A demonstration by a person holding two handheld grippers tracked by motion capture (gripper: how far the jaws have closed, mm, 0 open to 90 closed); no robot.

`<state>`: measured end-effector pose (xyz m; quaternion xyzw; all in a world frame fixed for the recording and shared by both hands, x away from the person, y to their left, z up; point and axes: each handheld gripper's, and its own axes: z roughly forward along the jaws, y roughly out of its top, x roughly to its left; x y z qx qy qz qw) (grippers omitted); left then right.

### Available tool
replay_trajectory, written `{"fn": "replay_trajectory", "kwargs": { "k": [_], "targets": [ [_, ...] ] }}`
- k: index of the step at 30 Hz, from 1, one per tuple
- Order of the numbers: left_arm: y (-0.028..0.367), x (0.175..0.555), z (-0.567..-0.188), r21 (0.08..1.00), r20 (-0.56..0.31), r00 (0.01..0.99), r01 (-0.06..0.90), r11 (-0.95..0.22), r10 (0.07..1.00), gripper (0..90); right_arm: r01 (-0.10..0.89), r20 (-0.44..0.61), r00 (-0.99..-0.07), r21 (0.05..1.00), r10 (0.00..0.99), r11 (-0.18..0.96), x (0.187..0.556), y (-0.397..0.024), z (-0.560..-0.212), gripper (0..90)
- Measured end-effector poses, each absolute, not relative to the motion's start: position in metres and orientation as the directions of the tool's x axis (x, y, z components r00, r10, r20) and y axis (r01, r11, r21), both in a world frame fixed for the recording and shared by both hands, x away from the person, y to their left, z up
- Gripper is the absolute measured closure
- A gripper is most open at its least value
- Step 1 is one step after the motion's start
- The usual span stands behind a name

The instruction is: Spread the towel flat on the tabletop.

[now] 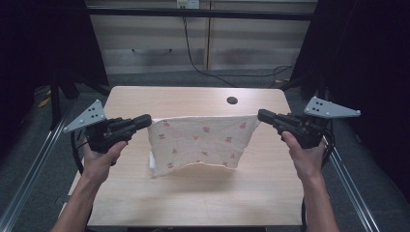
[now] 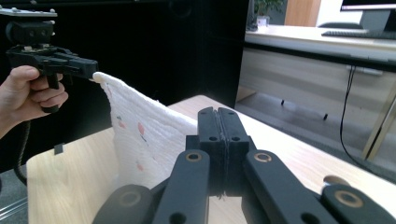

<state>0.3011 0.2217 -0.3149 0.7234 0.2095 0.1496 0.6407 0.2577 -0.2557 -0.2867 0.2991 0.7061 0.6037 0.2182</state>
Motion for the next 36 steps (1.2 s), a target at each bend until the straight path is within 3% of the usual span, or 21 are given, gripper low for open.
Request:
{"fn": "replay_trajectory", "kwargs": {
  "k": [7,11,21,36],
  "targets": [
    [0.229,0.284,-0.289,0.996,-0.001,0.883,0.044,-0.080,0.470,87.3,0.108,0.014,-0.749,0.989,0.663,0.102,0.237,-0.254,-0.265,89.3],
    [0.225,0.292,-0.294,0.992,-0.019,0.879,0.078,-0.103,0.476,87.3,0.103,0.007,-0.745,0.989,0.667,0.105,0.234,-0.254,-0.262,89.3],
    [0.210,0.342,-0.389,0.940,-0.188,0.808,0.313,-0.136,0.559,87.4,0.328,0.146,-0.694,0.936,0.705,0.129,0.281,-0.258,-0.345,89.2],
    [0.205,0.376,-0.447,0.863,-0.219,0.747,0.448,-0.233,0.627,87.0,0.484,0.226,-0.639,0.861,0.735,0.156,0.339,-0.252,-0.429,89.1]
  ]
}}
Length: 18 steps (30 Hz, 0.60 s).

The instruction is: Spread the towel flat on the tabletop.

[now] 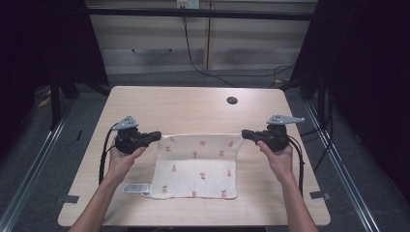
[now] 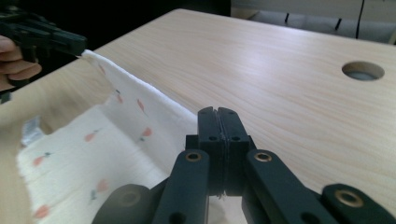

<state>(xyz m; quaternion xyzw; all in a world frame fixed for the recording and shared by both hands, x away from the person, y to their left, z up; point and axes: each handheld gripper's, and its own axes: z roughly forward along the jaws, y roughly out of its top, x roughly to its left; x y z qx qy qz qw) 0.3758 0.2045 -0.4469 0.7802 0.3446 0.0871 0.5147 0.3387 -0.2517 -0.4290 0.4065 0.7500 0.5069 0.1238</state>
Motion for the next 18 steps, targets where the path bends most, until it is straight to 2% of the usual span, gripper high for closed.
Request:
{"fn": "replay_trajectory", "kwargs": {
  "k": [8,13,18],
  "targets": [
    [0.197,0.389,-0.466,0.838,-0.219,0.718,0.485,-0.250,0.661,85.8,0.532,0.256,-0.603,0.835,0.755,0.141,0.361,-0.250,-0.458,87.5],
    [0.196,0.396,-0.471,0.836,-0.243,0.691,0.505,-0.215,0.681,82.5,0.546,0.268,-0.585,0.828,0.766,0.127,0.372,-0.253,-0.464,86.5],
    [0.200,0.403,-0.469,0.833,-0.263,0.659,0.523,-0.178,0.705,74.4,0.555,0.249,-0.556,0.822,0.793,0.131,0.381,-0.254,-0.461,77.6]
  ]
}}
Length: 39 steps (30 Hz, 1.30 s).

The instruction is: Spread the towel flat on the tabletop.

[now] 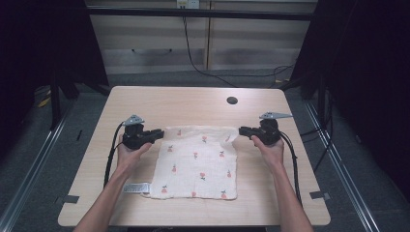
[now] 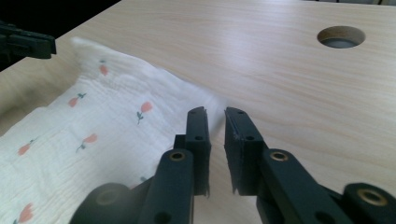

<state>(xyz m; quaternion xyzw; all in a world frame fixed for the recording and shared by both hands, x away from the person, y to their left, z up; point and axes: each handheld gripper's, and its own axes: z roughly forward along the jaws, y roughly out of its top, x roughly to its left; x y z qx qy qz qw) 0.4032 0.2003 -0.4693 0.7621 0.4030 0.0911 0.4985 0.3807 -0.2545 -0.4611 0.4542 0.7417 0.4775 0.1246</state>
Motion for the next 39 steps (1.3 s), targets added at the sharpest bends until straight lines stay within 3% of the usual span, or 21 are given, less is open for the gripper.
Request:
{"fn": "replay_trajectory", "kwargs": {
  "k": [5,14,20,21,23,29,39],
  "targets": [
    [0.203,0.397,-0.464,0.836,-0.244,0.678,0.509,-0.203,0.693,71.4,0.555,0.240,-0.544,0.821,0.804,0.131,0.380,-0.254,-0.456,70.1],
    [0.225,0.372,-0.450,0.828,-0.189,0.717,0.484,-0.285,0.671,67.3,0.561,0.229,-0.615,0.800,0.755,0.214,0.350,-0.247,-0.450,66.3],
    [0.228,0.348,-0.454,0.802,-0.179,0.758,0.482,-0.353,0.628,62.5,0.578,0.280,-0.664,0.781,0.693,0.238,0.323,-0.235,-0.454,64.7],
    [0.227,0.343,-0.456,0.798,-0.176,0.767,0.478,-0.366,0.618,62.6,0.587,0.302,-0.670,0.775,0.678,0.235,0.320,-0.233,-0.457,64.7],
    [0.226,0.333,-0.461,0.803,-0.192,0.802,0.460,-0.379,0.565,72.6,0.595,0.306,-0.679,0.762,0.668,0.256,0.311,-0.229,-0.462,64.6],
    [0.210,0.325,-0.482,0.767,-0.190,0.817,0.470,-0.438,0.544,69.7,0.607,0.287,-0.696,0.724,0.658,0.326,0.293,-0.213,-0.481,65.0],
    [0.200,0.335,-0.500,0.737,-0.195,0.797,0.503,-0.450,0.571,69.6,0.611,0.248,-0.692,0.701,0.678,0.368,0.299,-0.208,-0.499,64.5]
  ]
}}
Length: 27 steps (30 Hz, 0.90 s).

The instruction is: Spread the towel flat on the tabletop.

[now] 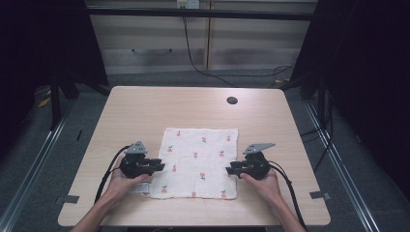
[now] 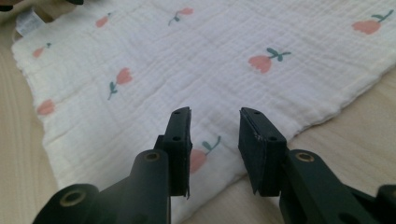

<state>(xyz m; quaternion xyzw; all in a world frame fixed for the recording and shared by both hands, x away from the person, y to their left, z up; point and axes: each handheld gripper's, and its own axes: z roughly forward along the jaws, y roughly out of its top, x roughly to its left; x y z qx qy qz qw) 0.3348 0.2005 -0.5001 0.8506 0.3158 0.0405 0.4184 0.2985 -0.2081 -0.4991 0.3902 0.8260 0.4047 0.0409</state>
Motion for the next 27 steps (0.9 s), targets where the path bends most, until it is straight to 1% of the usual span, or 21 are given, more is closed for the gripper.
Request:
{"fn": "replay_trajectory", "kwargs": {
  "k": [1,3,4,5,6,7,8,10,12,16,22,27],
  "targets": [
    [0.200,0.335,-0.500,0.737,-0.191,0.795,0.504,-0.451,0.576,69.8,0.617,0.254,-0.693,0.693,0.674,0.373,0.299,-0.207,-0.501,64.6],
    [0.197,0.335,-0.503,0.727,-0.185,0.800,0.502,-0.468,0.571,71.3,0.604,0.229,-0.701,0.693,0.675,0.393,0.299,-0.206,-0.502,66.0],
    [0.196,0.333,-0.504,0.728,-0.161,0.804,0.488,-0.481,0.572,72.5,0.595,0.209,-0.707,0.692,0.675,0.408,0.299,-0.205,-0.502,69.0],
    [0.196,0.333,-0.504,0.727,-0.162,0.805,0.489,-0.483,0.571,73.5,0.586,0.186,-0.711,0.689,0.678,0.426,0.299,-0.203,-0.501,71.3],
    [0.196,0.333,-0.504,0.725,-0.160,0.811,0.484,-0.491,0.563,76.7,0.581,0.172,-0.713,0.688,0.680,0.435,0.299,-0.202,-0.501,74.5],
    [0.196,0.332,-0.504,0.726,-0.153,0.811,0.480,-0.493,0.564,79.8,0.585,0.163,-0.705,0.684,0.691,0.436,0.299,-0.202,-0.500,79.6],
    [0.196,0.331,-0.504,0.725,-0.156,0.812,0.481,-0.493,0.563,81.4,0.587,0.156,-0.701,0.681,0.696,0.438,0.299,-0.203,-0.501,84.0],
    [0.196,0.329,-0.505,0.728,-0.158,0.815,0.478,-0.492,0.558,85.7,0.605,0.177,-0.688,0.676,0.704,0.421,0.300,-0.205,-0.501,89.6],
    [0.196,0.325,-0.505,0.726,-0.161,0.818,0.477,-0.495,0.552,87.2,0.611,0.193,-0.686,0.676,0.702,0.412,0.300,-0.208,-0.502,90.0],
    [0.196,0.316,-0.504,0.724,-0.172,0.828,0.474,-0.502,0.534,88.1,0.612,0.186,-0.689,0.668,0.700,0.424,0.296,-0.210,-0.500,90.0],
    [0.199,0.306,-0.503,0.715,-0.176,0.834,0.473,-0.515,0.523,88.5,0.625,0.226,-0.684,0.672,0.693,0.398,0.287,-0.220,-0.502,90.0],
    [0.195,0.295,-0.502,0.714,-0.173,0.851,0.455,-0.531,0.497,88.7,0.614,0.215,-0.695,0.674,0.686,0.411,0.274,-0.224,-0.501,90.0]
  ]
}}
